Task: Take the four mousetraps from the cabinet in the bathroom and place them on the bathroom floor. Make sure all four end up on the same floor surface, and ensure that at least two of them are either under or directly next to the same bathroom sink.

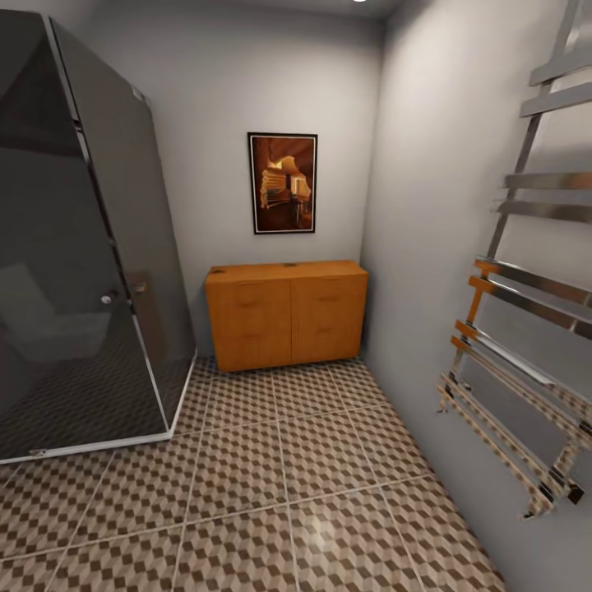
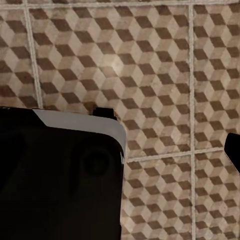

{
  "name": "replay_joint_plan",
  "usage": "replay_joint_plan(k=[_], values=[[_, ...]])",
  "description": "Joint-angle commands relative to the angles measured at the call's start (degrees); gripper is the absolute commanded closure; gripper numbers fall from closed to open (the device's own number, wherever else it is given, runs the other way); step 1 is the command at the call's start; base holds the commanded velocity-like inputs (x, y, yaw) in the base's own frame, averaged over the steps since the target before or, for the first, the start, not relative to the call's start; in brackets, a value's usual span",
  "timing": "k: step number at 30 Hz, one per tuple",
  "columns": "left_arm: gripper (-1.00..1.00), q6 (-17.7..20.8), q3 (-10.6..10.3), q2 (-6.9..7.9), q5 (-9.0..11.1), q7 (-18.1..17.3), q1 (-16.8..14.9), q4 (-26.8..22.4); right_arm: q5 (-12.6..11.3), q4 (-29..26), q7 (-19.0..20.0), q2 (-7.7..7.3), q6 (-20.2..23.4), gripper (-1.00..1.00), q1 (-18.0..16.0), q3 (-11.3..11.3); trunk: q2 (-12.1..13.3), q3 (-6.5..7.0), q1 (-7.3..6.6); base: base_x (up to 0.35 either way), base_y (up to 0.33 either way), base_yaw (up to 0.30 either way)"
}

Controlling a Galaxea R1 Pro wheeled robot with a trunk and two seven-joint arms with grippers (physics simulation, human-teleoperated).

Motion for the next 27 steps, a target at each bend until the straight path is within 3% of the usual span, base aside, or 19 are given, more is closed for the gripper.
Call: replay_joint_plan(k=[1,27], values=[[-1.00,-0.2,-0.5,-0.02,0.4,0.2,0.0,0.0,0.0,0.2,-0.2,0.01,-0.3,-1.00,-0.1,0.4,0.0,-0.07,0.04,0.324,0.000,0.000],[-1.00,-0.2,-0.5,-0.02,0.4,0.2,0.0,0.0,0.0,0.2,0.1,0.04,-0.3,-1.00,-0.1,0.4,0.0,-0.07,0.04,0.324,0.000,0.000]])
